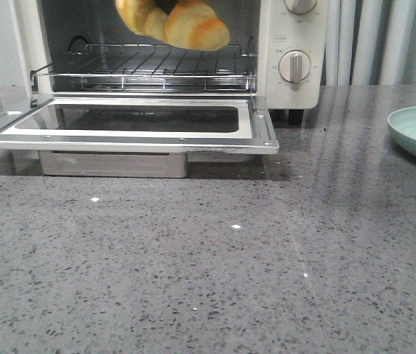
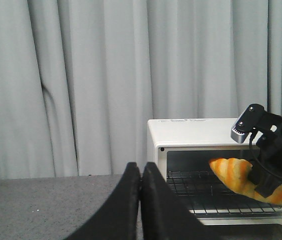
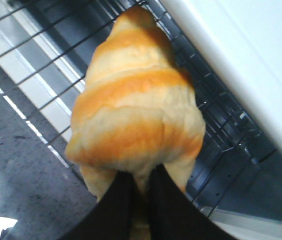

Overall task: Put bread in oven
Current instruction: 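Lower the bread roll onto the oven rack and open the right gripper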

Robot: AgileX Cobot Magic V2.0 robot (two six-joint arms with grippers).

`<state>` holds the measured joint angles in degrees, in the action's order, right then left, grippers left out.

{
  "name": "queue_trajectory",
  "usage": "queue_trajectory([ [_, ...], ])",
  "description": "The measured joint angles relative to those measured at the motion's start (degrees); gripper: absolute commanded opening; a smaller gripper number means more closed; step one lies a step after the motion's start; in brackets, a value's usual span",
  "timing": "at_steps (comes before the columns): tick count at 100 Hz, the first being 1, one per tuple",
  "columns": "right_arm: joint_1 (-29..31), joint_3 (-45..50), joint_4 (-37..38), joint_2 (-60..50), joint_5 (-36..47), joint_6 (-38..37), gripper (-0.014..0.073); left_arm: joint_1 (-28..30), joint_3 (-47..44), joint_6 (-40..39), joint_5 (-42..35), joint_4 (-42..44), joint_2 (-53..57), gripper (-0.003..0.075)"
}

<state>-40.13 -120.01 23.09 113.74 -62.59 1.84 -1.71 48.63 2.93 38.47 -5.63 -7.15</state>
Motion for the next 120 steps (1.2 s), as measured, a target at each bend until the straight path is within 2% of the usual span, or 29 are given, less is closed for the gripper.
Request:
queue_trajectory([
  [30,1.8,0.0,2.4,4.0,2.5,0.0,-0.0051,0.0,0.0,0.0,0.0,-0.1,0.0,-0.0022],
  [37,1.8,0.0,2.3,4.0,2.8,0.0,0.0016,0.0,0.0,0.0,0.0,-0.2,0.0,-0.0022],
  [54,1.8,0.0,2.3,4.0,2.9,0.1,0.0269,0.0,0.0,0.0,0.0,-0.2,0.0,-0.0022],
  [66,1.8,0.0,2.3,4.0,3.2,0.1,0.0359,0.0,0.0,0.0,0.0,-0.2,0.0,-0.0022],
  [120,1.2,-0.9,2.1,4.0,4.6,0.1,0.0426,0.0,0.0,-0.1,0.0,-0.2,0.0,-0.0022],
])
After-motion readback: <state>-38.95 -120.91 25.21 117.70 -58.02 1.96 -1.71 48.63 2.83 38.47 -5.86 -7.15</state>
